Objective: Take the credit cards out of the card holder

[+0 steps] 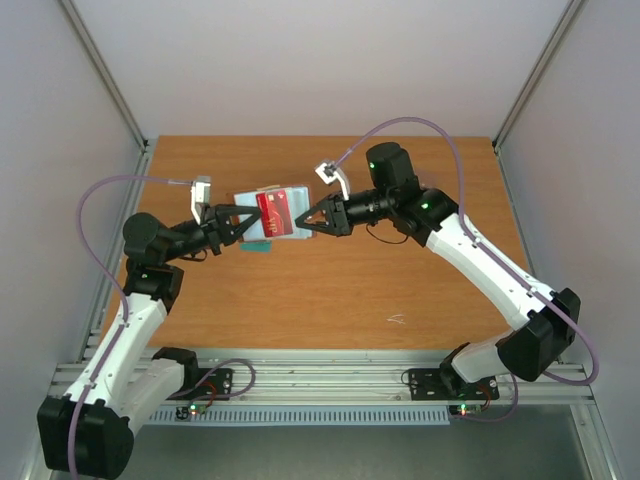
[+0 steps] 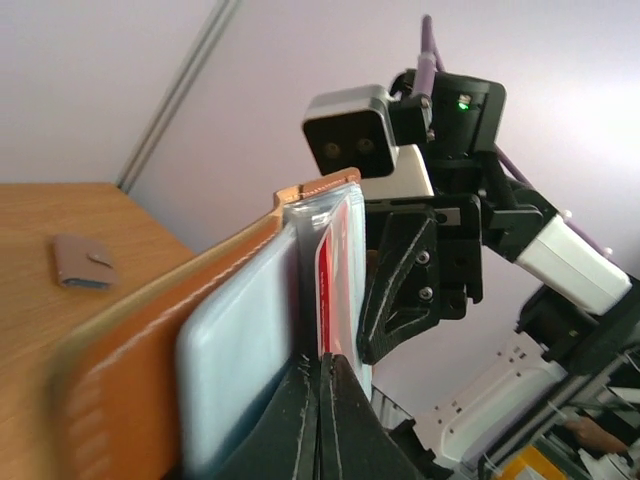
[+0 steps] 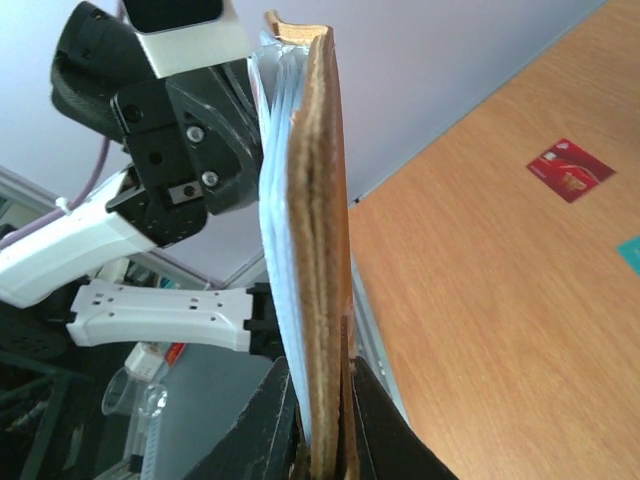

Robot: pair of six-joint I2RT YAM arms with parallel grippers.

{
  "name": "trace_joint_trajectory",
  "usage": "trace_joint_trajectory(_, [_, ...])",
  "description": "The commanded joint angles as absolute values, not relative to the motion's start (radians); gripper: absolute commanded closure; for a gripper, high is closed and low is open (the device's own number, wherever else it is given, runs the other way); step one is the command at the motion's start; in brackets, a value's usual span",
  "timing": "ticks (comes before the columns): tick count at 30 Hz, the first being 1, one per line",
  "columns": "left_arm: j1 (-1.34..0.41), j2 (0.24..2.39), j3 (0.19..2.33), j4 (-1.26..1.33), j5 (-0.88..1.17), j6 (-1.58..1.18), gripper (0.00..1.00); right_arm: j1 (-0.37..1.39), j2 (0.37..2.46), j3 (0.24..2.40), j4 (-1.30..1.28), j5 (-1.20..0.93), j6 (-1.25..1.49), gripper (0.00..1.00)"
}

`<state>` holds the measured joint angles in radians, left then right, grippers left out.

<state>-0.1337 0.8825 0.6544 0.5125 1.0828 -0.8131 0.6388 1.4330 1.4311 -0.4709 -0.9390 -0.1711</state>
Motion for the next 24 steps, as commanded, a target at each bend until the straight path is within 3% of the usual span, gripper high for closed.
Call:
trace_joint_trajectory(1, [-0.101, 0.867, 0.656, 0.427, 0.983, -0.787, 1.0, 0.588, 1.371, 1.394, -0.43, -0.927, -0.137, 0.99])
trace_joint_trajectory(7, [-0.049, 0.857, 0.612, 0.391, 0.829, -0.871, 1.0, 0.55, 1.346, 1.357, -0.432, -0.84, -0.1, 0.99])
trace_joint_trajectory(13, [0.044, 0.856, 0.562, 0.176, 0.566, -0.983, 1.0, 0.511, 1.346, 1.33, -0.406, -0.724, -0.016, 0.99])
trace_joint_trajectory(24, [0.199, 1.005, 0.481, 0.028, 0.273, -1.138, 1.0, 0.48, 1.44, 1.402, -0.428, -0.71, 0.034, 0.99])
